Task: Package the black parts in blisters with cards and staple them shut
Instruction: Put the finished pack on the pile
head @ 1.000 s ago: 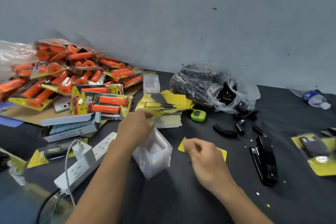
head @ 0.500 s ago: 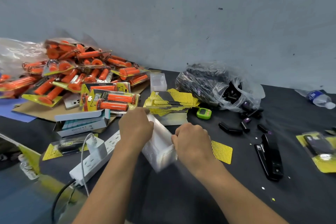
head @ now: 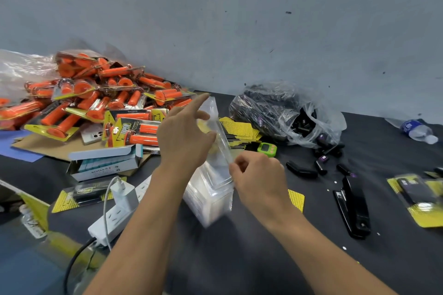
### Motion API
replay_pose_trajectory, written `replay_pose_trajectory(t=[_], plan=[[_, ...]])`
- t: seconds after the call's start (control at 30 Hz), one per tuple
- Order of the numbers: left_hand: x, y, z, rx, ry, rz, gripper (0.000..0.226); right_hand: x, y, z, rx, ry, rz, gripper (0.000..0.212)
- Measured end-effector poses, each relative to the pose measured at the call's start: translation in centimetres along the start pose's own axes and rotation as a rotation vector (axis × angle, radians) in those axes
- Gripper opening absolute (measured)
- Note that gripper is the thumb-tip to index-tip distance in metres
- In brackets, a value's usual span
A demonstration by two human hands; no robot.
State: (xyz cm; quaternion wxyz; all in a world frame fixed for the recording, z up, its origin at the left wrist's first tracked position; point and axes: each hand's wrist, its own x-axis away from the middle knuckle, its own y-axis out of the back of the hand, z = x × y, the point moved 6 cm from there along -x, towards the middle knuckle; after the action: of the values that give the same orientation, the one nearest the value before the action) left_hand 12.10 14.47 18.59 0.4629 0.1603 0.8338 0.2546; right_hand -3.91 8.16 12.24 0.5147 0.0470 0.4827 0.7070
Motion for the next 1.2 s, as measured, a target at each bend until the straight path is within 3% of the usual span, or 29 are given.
replay_pose_trajectory(t=[0.13, 0.23, 0.3, 0.37, 0.47, 0.6, 0.87, 1.07, 1.2], plan=[[-0.2, -2.1, 0.6, -0.156, 0.031, 0.210, 0.089, -0.3, -1.2, -0.1, -0.037, -0.046, 0.071, 0.017], [0.3, -3.2, 2.6, -0.118, 0.153, 0.333, 0.093, -0.7, -2.5, -0.3, -0.069, -0.087, 0.145, 0.011], [0.7, -3.3, 3.8, 0.064, 0.267, 0.361, 0.096, -1.2, -2.9, -0.6, -0.068, -0.101, 0.201, 0.011], [1.0, -3.2, 4.8, 0.416, 0.447, 0.314, 0.095, -1.7, -3.0, -1.3, -0.201, -0.141, 0.225, 0.014], [2.0, -3.4, 4.4, 0.996, 0.663, 0.324, 0.069, -1.7, -2.1, -3.0, -0.541, -0.263, 0.181, 0.019], [3.9, -4.7, 0.0, 1.134, 0.550, 0.591, 0.022, -0.5, -0.2, -5.9, -0.769, -0.340, 0.070, 0.019], [8.0, -10.6, -7.9, 1.063, 0.559, 0.650, 0.021, 3.6, 5.1, -13.2, -0.613, -0.374, -0.112, 0.019], [11.9, -16.7, -10.2, 1.086, 0.710, 0.676, 0.021, 5.1, 7.3, -17.6, -0.216, -0.296, 0.087, 0.017], [13.0, -19.9, -11.0, 1.116, 0.773, 0.687, 0.020, 4.9, 7.6, -19.5, -0.081, -0.250, 0.090, 0.013]])
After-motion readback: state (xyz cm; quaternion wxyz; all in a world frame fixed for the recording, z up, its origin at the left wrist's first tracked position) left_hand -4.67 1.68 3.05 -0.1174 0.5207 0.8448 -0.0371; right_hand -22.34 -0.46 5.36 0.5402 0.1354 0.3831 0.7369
